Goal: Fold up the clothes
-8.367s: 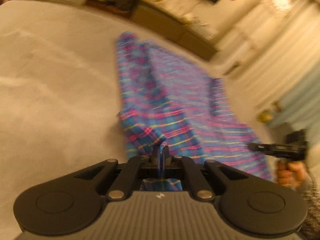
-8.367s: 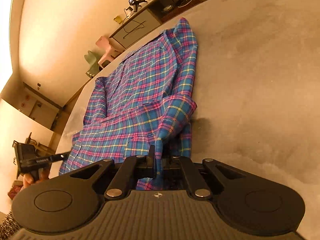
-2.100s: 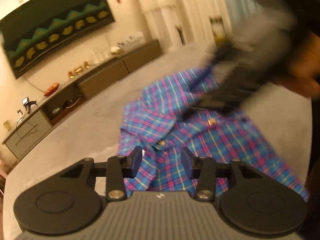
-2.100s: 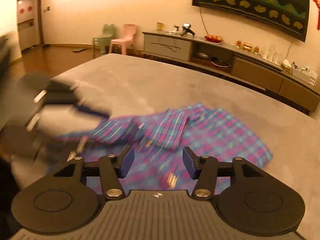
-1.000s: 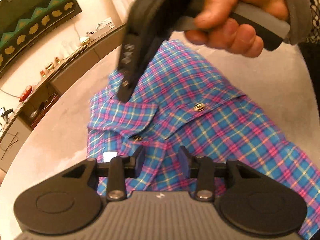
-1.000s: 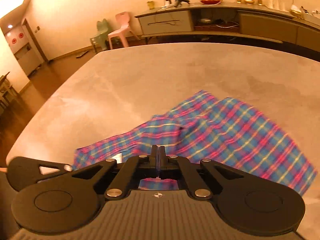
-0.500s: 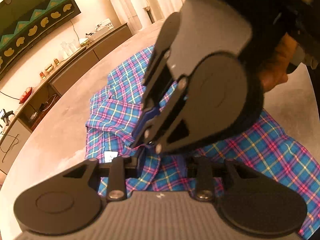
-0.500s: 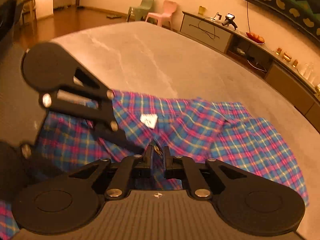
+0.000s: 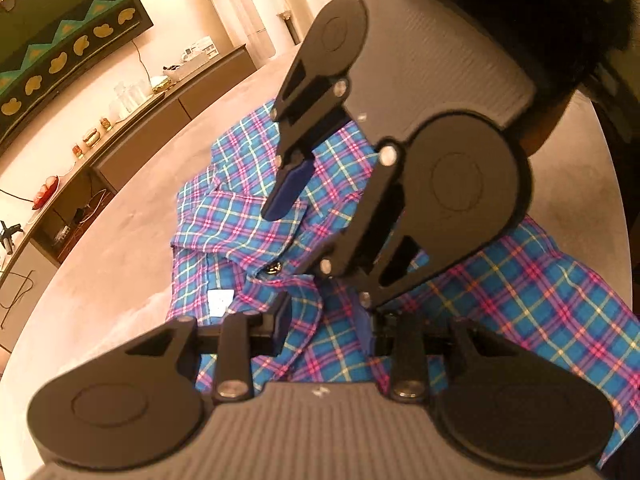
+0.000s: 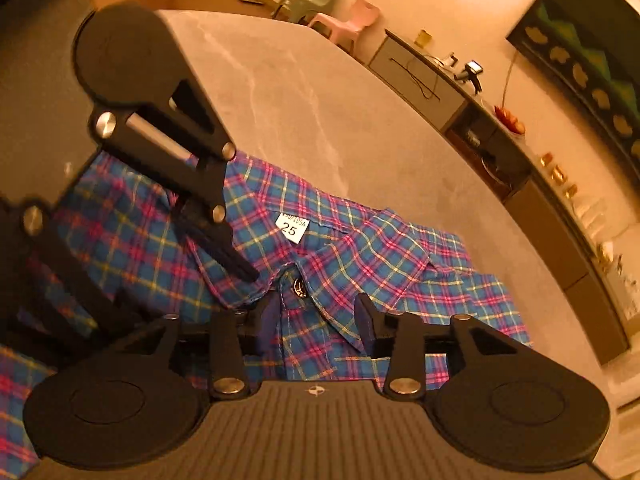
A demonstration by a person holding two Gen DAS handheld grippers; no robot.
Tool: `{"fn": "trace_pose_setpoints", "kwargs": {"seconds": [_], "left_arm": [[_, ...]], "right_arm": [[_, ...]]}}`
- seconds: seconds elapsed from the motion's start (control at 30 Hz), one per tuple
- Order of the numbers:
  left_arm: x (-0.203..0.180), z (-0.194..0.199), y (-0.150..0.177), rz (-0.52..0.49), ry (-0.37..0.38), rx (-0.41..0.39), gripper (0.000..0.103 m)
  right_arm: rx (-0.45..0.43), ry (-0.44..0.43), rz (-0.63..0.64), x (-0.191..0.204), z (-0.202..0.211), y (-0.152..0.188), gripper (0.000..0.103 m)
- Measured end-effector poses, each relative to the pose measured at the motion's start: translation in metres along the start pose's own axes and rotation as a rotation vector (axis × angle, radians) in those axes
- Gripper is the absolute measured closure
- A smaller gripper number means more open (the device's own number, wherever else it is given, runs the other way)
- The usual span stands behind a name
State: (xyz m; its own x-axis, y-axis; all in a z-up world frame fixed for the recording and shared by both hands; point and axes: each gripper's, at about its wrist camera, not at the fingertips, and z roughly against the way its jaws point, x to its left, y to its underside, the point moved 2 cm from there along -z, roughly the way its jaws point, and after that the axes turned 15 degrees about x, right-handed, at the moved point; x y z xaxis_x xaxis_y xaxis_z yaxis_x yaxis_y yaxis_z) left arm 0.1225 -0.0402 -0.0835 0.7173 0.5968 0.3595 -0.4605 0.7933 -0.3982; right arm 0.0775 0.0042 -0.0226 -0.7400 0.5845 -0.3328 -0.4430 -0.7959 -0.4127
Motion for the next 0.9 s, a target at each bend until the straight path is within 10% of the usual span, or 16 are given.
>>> {"fn": "trace_pose_setpoints", "kwargs": {"seconds": [0.37,0.9], "left_arm": [[-0.004,-0.003,-0.006,-0.023,-0.012,0.013,0.08],[-0.013,-0.005,-0.01,-0.073,-0.051,0.018,0.086]], "right_arm": [[-0.026,0.138,-0.037,0.001,0.004,0.01,0.094],[-0.017,-0.042,-0.266,-0.036,-0.016,-0.012,0.076]]}}
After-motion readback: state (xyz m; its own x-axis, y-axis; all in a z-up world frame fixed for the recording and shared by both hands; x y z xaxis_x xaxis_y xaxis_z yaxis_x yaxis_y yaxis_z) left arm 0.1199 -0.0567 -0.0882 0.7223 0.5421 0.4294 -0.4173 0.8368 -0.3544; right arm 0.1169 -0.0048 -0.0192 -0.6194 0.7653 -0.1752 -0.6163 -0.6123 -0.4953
